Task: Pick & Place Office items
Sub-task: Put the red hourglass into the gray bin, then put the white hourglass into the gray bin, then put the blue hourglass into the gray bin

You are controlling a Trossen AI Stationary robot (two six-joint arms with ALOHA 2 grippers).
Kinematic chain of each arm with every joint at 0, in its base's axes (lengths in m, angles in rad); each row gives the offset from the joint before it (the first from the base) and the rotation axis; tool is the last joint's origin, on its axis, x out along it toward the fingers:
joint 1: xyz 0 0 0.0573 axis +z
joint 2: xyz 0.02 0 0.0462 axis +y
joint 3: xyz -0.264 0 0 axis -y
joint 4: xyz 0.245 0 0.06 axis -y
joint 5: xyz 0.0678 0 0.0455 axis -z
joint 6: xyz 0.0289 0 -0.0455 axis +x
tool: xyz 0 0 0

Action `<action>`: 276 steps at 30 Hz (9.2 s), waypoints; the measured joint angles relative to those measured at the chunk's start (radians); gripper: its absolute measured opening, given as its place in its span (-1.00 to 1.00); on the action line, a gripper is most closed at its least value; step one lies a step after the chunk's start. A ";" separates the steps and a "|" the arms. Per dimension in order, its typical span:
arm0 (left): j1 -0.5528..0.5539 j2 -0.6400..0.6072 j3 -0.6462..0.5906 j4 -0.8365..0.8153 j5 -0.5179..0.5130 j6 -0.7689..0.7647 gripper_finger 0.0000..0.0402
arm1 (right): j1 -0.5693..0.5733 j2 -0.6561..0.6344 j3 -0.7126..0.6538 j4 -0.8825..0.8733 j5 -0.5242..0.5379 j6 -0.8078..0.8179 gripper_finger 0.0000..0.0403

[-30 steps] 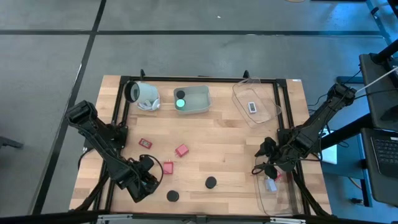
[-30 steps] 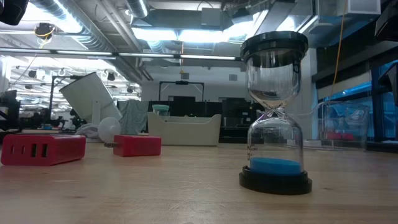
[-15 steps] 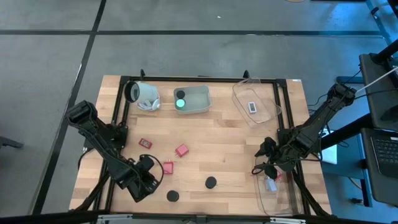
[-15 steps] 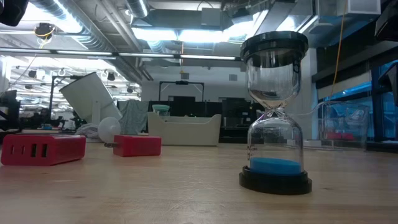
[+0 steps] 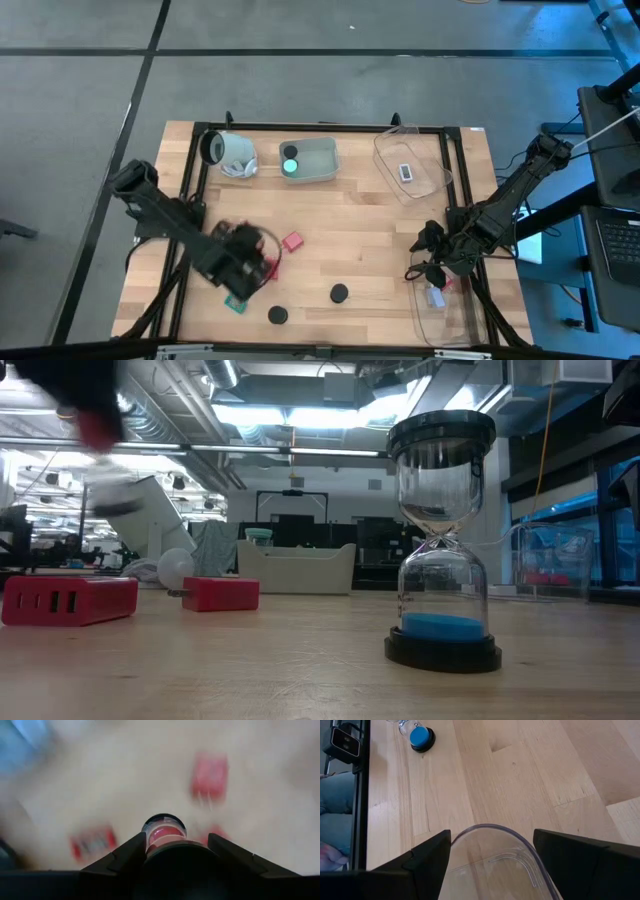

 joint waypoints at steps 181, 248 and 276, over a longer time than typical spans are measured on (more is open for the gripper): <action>-0.071 0.264 0.072 0.624 0.309 0.868 0.01 | 0.000 0.000 0.000 0.008 0.000 0.000 0.42; 0.954 0.154 0.108 0.704 0.122 1.308 0.25 | 0.000 0.000 0.000 0.008 0.000 0.000 0.42; 0.195 0.206 0.075 1.085 0.072 1.351 0.26 | 0.000 0.000 0.000 0.008 0.000 0.000 0.42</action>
